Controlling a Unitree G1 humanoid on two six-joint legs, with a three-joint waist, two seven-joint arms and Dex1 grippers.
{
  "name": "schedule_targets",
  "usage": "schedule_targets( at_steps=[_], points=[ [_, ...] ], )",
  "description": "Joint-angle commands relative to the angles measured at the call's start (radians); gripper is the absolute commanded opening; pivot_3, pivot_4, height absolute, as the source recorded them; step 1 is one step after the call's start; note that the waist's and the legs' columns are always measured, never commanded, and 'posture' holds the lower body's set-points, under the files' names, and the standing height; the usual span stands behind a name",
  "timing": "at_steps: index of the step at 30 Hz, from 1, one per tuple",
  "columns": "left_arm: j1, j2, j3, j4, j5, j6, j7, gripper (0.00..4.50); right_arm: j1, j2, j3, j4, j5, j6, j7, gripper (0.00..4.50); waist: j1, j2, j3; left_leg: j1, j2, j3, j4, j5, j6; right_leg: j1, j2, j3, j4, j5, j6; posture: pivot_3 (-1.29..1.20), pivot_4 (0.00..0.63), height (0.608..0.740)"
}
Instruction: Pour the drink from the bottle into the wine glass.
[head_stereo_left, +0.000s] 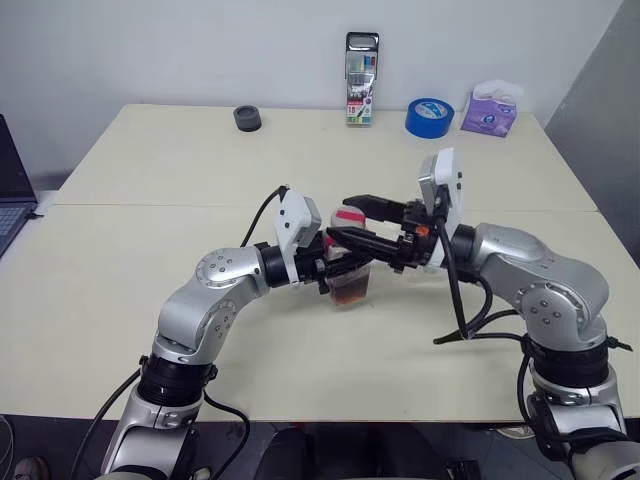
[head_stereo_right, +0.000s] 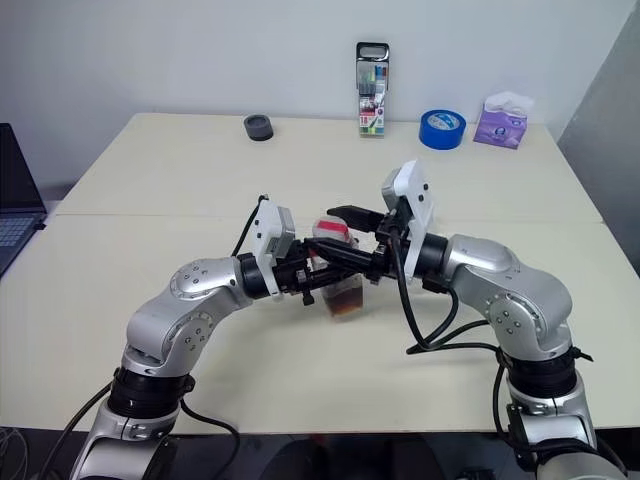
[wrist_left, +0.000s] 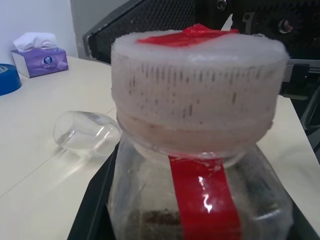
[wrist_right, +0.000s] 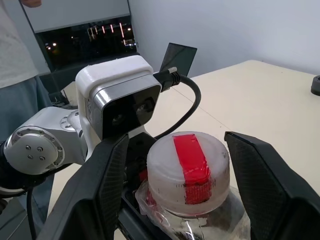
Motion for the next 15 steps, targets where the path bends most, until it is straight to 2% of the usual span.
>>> schedule_targets(
  at_steps=[1,3,5,7,8,12,15],
  points=[
    [-0.025,-0.002,0.019,-0.052,-0.016,-0.021,-0.003,1.8,-0.014,0.011,-0.019,-0.018,0.012,-0.017,-0.009,3.26,0.0,0.0,0.0,0.0,0.0,0.0,0.0,0.0,0.0,0.0,0.0,0.0,0.0,0.0,0.0,0.0,0.15,0.74],
    [-0.024,-0.001,0.017,-0.054,-0.015,-0.021,-0.003,1.8,-0.015,0.015,-0.021,-0.016,0.018,-0.015,-0.01,3.09,0.0,0.0,0.0,0.0,0.0,0.0,0.0,0.0,0.0,0.0,0.0,0.0,0.0,0.0,0.0,0.0,0.15,0.74],
    [-0.024,-0.002,0.015,-0.054,-0.014,-0.021,-0.002,1.8,-0.013,0.014,-0.019,-0.015,0.02,-0.016,-0.006,2.64,0.0,0.0,0.0,0.0,0.0,0.0,0.0,0.0,0.0,0.0,0.0,0.0,0.0,0.0,0.0,0.0,0.15,0.74],
    [-0.023,-0.002,0.014,-0.057,-0.014,-0.02,-0.003,1.8,-0.01,0.017,-0.019,-0.014,0.021,-0.016,-0.005,1.97,0.0,0.0,0.0,0.0,0.0,0.0,0.0,0.0,0.0,0.0,0.0,0.0,0.0,0.0,0.0,0.0,0.15,0.74],
    [-0.021,-0.001,0.015,-0.06,-0.015,-0.019,-0.003,1.8,-0.011,0.017,-0.017,-0.012,0.02,-0.018,-0.002,1.83,0.0,0.0,0.0,0.0,0.0,0.0,0.0,0.0,0.0,0.0,0.0,0.0,0.0,0.0,0.0,0.0,0.15,0.74],
    [-0.022,0.0,0.014,-0.068,-0.017,-0.015,-0.002,1.8,-0.015,0.01,0.002,0.015,0.0,-0.045,0.039,1.84,0.0,0.0,0.0,0.0,0.0,0.0,0.0,0.0,0.0,0.0,0.0,0.0,0.0,0.0,0.0,0.0,0.15,0.74],
    [-0.017,0.002,0.007,-0.113,-0.047,0.01,-0.01,1.8,-0.061,-0.027,0.055,0.098,-0.039,-0.12,0.205,1.84,-0.001,0.0,0.0,0.0,0.0,0.0,0.0,0.0,0.0,0.0,0.0,0.0,0.0,0.0,0.0,0.0,0.15,0.74]
  ],
)
